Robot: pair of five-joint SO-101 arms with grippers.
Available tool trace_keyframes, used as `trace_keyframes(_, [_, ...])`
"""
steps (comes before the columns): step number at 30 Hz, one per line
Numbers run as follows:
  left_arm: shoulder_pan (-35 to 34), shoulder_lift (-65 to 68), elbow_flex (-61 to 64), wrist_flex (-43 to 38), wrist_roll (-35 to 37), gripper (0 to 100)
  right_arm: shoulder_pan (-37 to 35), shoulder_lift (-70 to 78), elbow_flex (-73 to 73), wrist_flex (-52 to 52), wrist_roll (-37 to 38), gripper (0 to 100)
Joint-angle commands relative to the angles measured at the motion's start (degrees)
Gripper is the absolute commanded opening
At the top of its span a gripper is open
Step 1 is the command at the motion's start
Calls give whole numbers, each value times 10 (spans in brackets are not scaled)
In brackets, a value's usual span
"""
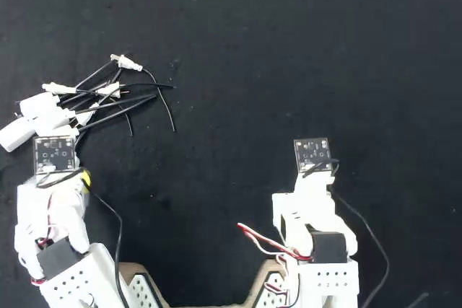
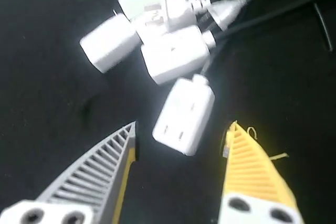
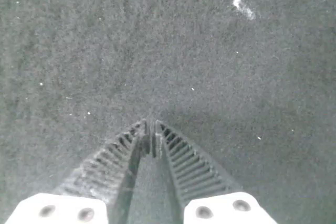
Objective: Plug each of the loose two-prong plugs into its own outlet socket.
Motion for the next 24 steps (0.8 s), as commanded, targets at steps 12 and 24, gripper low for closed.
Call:
trace_keyframes(12, [-2, 44, -369, 171, 86, 268, -11, -53, 0, 4, 3, 13])
trace_keyframes(24, [-1, 568, -553, 224, 17, 274, -11, -53, 0, 4, 3, 13])
